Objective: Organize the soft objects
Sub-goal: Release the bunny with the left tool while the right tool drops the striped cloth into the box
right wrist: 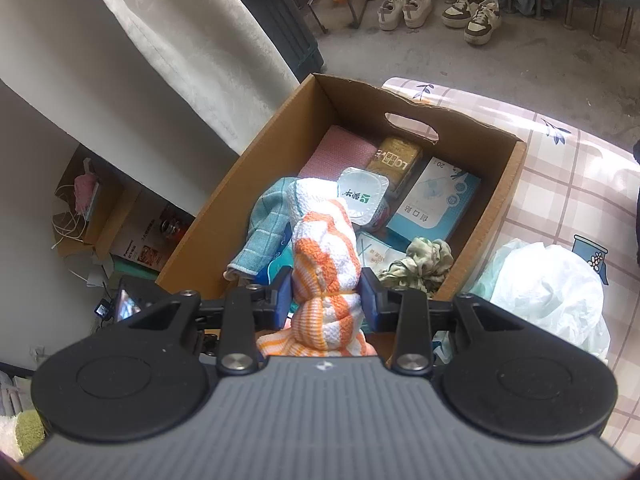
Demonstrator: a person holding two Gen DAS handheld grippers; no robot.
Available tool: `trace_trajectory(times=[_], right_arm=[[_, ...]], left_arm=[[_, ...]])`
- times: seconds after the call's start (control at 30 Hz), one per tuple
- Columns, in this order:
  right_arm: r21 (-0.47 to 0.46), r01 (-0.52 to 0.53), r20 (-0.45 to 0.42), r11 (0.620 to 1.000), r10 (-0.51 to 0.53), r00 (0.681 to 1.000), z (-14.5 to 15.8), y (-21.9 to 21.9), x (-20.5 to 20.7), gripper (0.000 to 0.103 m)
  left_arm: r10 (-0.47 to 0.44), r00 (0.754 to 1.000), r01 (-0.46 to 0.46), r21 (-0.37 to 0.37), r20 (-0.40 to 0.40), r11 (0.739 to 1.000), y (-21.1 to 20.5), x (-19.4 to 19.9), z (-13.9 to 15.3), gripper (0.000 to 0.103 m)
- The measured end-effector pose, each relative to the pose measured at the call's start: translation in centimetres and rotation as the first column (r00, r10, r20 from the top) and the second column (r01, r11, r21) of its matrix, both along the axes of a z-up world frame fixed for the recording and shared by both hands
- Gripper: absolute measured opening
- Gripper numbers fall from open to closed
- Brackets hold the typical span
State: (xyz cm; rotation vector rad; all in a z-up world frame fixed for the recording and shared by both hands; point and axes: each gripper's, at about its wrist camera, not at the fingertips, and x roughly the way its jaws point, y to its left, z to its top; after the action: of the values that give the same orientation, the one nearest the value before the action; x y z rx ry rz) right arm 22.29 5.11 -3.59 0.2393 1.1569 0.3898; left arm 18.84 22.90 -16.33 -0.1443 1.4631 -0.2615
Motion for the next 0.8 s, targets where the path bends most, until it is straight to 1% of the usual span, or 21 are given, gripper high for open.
trace_trajectory(times=[0.17,0.27,0.37,0.47,0.53,0.57,0.67,0.8], right_arm=[[0.0,-0.006,0.002,1.0,0.006,1.0,0.2,0.3,0.1,0.034],[0.002,-0.016,0.003,1.0,0.016,1.0,0.2,0.8,0.4,0.034],[0.007,-0.035,0.0,0.999,0.035,0.999,0.2,1.5,0.7,0.034],[0.028,-0.072,-0.017,0.997,0.073,0.997,-0.2,2.8,1.1,0.034],[0.048,-0.115,-0.039,0.992,0.117,0.992,-0.8,4.3,1.2,0.034],[0.056,-0.14,-0.053,0.989,0.143,0.988,-1.4,5.1,1.3,0.034],[0.075,-0.217,-0.112,0.973,0.225,0.968,-3.9,8.2,1.6,0.034],[0.07,-0.332,-0.164,0.941,0.339,0.926,-7.5,12.8,1.9,0.034]], left_arm=[[0.053,0.998,-0.053,-0.035,0.021,0.998,1.9,0.3,2.2,0.087],[0.105,0.992,-0.102,-0.051,0.067,0.993,3.7,0.4,4.5,0.087],[0.167,0.979,-0.163,-0.046,0.116,0.986,6.0,0.3,6.8,0.087],[0.232,0.96,-0.231,-0.028,0.154,0.973,8.2,0.0,8.4,0.087],[0.267,0.948,-0.267,-0.02,0.176,0.963,9.7,-0.1,9.1,0.087],[0.291,0.938,-0.294,-0.017,0.19,0.956,10.7,-0.2,9.5,0.088],[0.363,0.908,-0.369,-0.012,0.21,0.929,13.5,-0.2,9.9,0.088],[0.432,0.875,-0.441,-0.008,0.219,0.897,16.3,-0.4,9.8,0.088]])
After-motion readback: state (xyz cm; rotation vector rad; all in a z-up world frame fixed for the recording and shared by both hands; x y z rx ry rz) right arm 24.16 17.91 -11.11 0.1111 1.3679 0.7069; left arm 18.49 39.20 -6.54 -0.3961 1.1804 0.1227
